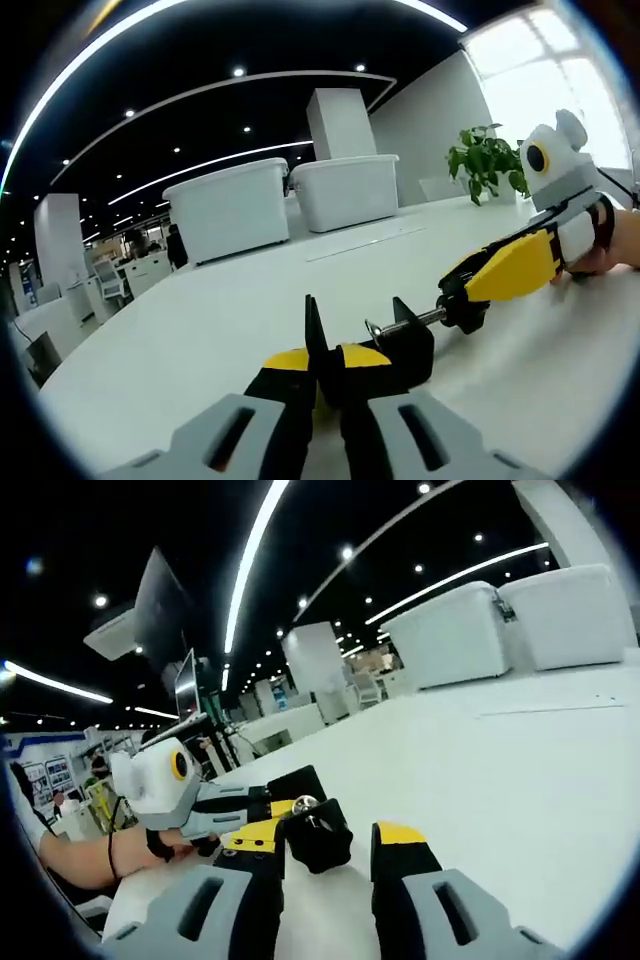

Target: Clamp the fixed fixture on the desktop, loosen the retaining clip, secure it to the edge of the desk, and tighten the retaining clip.

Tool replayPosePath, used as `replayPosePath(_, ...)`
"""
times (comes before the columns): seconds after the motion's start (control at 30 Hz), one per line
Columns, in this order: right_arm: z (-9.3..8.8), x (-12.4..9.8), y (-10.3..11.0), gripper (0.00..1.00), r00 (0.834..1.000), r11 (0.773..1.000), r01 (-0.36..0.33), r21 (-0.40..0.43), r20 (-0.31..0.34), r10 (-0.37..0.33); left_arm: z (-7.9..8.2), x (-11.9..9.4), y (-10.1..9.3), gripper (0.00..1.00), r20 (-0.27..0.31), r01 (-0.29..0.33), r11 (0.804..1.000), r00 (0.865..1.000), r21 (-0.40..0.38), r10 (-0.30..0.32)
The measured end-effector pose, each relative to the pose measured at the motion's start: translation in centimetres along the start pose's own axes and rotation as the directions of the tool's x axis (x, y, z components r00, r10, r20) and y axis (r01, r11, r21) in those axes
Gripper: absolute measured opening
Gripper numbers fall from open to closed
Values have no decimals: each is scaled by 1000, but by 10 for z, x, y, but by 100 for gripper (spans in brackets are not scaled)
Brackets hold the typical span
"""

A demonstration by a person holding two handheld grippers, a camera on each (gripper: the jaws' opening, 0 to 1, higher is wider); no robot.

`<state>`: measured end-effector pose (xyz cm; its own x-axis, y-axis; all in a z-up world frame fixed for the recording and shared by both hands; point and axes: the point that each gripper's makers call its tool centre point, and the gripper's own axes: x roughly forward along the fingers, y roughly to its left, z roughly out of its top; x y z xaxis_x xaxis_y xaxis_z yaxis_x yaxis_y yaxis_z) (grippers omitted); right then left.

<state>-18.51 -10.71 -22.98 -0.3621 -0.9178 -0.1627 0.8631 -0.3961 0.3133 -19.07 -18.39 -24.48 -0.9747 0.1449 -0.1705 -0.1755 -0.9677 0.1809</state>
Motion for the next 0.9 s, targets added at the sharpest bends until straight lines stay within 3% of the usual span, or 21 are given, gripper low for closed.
replayPosePath(0.37, 1, 2, 2, 24, 999, 999, -32, 19, 14, 32, 0, 0, 0, 8, 1, 0, 1000, 1000, 0, 0)
replayPosePath(0.63, -1, -3, 20, 19, 998, 989, -40, -142, 50, 47, 0, 0, 0, 8, 2, 3, 1000, 1000, 0, -3)
replayPosePath(0.73, 1, -3, 24, 19, 997, 962, -11, -271, 69, 31, 0, 0, 0, 8, 2, 3, 1000, 1000, 0, -3)
replayPosePath(0.77, 1, -3, 26, 19, 997, 943, 7, -333, 72, 18, 0, 0, 0, 8, 2, 3, 1000, 1000, 0, -3)
replayPosePath(0.87, 1, -2, 34, 19, 996, 850, 57, -524, 92, -10, 0, 0, 0, 8, 1, 1, 1000, 1000, -1, -1)
replayPosePath(0.9, 0, -2, 34, 19, 996, 836, 64, -544, 90, -17, 0, 0, 1, 8, 1, 0, 1000, 1000, -1, 0)
